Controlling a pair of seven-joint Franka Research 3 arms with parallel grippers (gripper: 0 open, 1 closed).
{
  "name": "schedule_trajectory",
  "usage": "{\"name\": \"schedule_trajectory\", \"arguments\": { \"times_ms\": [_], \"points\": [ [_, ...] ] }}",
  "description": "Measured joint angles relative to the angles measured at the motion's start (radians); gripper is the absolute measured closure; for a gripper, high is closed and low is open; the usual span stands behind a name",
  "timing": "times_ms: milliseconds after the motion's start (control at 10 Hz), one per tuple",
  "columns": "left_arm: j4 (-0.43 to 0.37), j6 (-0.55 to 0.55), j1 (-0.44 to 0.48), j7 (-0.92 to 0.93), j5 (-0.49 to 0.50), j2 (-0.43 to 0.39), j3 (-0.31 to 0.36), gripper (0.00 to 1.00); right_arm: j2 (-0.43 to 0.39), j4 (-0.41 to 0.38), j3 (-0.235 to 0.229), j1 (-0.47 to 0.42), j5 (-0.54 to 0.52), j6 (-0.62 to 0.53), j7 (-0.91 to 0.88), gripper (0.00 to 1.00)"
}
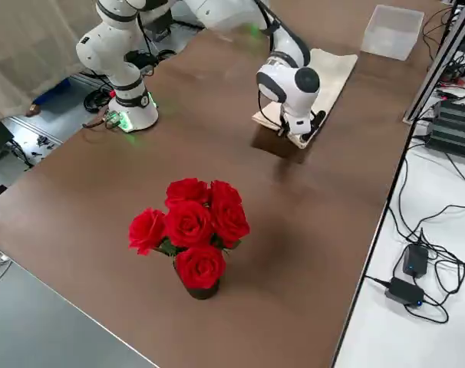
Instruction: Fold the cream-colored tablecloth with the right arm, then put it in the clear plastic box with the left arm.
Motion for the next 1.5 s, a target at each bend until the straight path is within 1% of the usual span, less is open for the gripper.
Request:
{"name": "schedule_trajectory", "arguments": {
  "times_ms": [300,500,800,900,1100,1300,1500],
  "points": [
    [0.000,0.000,0.000,0.000,0.000,0.003,0.000,0.00,-0.068,0.039,-0.011,-0.013,-0.002,-0.102,0.058,0.97],
    [0.000,0.000,0.000,0.000,0.000,0.005,0.000,0.00,-0.118,0.067,-0.016,-0.013,-0.036,-0.170,0.139,0.97],
    [0.000,0.000,0.000,0.000,0.000,0.005,0.000,0.00,-0.150,0.072,-0.008,-0.006,-0.078,-0.178,0.284,0.97],
    [0.000,0.000,0.000,0.000,0.000,0.005,0.000,0.00,-0.157,0.074,0.001,0.000,-0.090,-0.178,0.353,0.97],
    [0.000,0.000,0.000,0.000,0.000,0.005,0.000,0.00,-0.188,0.083,0.047,0.011,-0.136,-0.207,0.516,0.97],
    [0.000,0.000,0.000,0.000,0.000,0.005,0.000,0.00,-0.215,0.106,0.073,0.017,-0.146,-0.259,0.604,0.97],
    [0.000,0.000,0.000,0.000,0.000,0.006,0.000,0.00,-0.218,0.152,0.092,0.017,-0.146,-0.296,0.672,0.97]
  ]
}}
